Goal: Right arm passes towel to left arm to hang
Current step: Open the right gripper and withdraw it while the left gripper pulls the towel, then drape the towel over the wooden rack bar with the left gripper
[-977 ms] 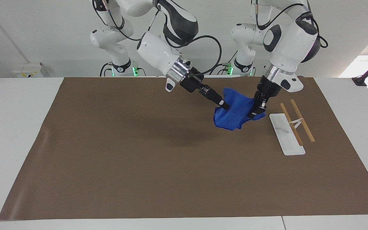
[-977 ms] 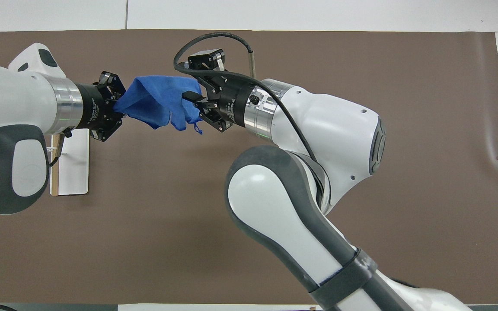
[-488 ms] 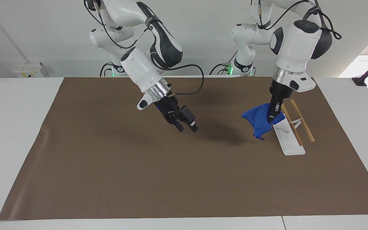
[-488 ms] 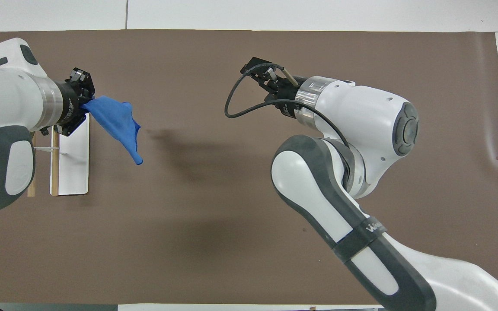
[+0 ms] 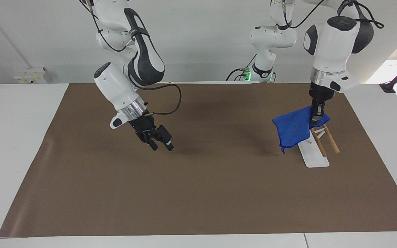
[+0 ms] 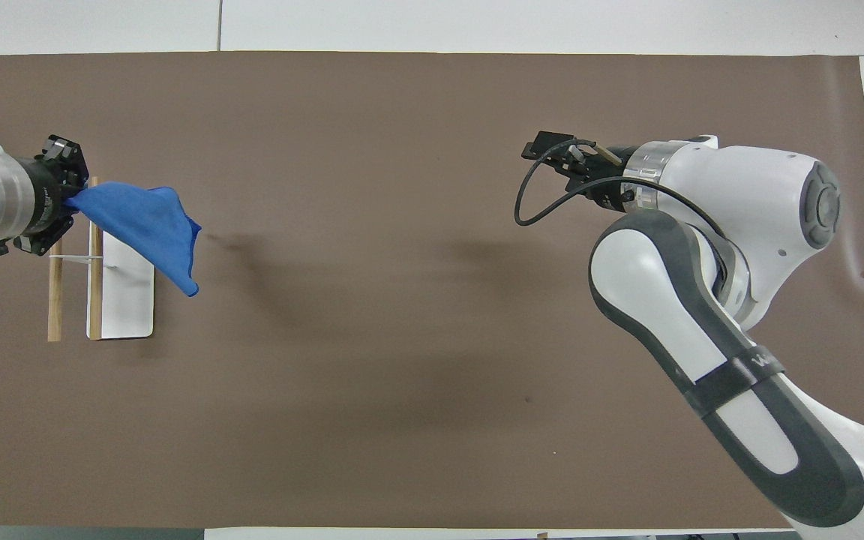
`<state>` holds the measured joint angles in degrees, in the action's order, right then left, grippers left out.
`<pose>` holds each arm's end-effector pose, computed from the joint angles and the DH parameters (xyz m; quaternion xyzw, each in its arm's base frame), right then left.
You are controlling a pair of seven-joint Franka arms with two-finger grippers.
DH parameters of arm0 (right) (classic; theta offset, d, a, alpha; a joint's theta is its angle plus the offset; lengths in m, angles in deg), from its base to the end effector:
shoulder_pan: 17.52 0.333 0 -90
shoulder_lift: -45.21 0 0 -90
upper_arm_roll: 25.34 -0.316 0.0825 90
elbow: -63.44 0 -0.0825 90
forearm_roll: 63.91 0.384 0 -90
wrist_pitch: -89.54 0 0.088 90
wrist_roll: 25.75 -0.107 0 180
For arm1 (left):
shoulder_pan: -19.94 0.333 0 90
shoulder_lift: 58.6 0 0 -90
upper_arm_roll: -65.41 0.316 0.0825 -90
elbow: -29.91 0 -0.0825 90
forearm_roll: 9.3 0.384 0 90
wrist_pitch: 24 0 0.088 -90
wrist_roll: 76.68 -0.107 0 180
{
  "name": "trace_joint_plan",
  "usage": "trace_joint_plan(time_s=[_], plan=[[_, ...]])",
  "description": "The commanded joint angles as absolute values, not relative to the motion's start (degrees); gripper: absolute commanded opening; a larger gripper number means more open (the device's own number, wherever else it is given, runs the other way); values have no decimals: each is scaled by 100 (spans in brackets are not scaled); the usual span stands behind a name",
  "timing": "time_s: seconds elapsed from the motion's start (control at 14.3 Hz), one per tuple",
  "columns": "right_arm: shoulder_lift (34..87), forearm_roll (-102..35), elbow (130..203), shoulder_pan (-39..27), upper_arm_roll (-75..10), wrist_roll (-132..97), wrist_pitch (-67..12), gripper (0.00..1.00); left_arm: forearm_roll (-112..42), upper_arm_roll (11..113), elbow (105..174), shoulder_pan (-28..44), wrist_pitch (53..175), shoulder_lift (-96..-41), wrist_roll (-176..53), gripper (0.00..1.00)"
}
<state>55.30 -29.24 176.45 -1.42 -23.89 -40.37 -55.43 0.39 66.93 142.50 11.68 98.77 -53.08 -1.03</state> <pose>0.6049 0.1525 0.4210 -0.9378 0.2063 -0.1220 0.2511 0.5539 -0.0578 0.5430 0.8341 0.5293 0.1520 0.0330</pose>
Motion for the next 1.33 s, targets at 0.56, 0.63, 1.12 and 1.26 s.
trace_joint_plan(time_s=[0.56, 0.63, 1.12, 1.26], plan=[[5102, -6611, 16357, -1453, -2420, -3630, -1835, 100, 133, 6655, 15040, 2345, 11390, -5121, -1076, 0], [5049, -6620, 16207, -1479, -2411, -3629, -1552, 100, 124, 6655, 15040, 2389, 11434, -5139, -1120, 0], [4302, -6734, 16188, -1953, -2367, -2821, -452, 100, 116, 6664, 15234, 2644, 11952, -5472, -1234, 0], [4319, -6725, 15769, -1945, -2385, -2821, 30, 100, 116, 6655, 15225, 2758, 11971, -5491, -1234, 0]])
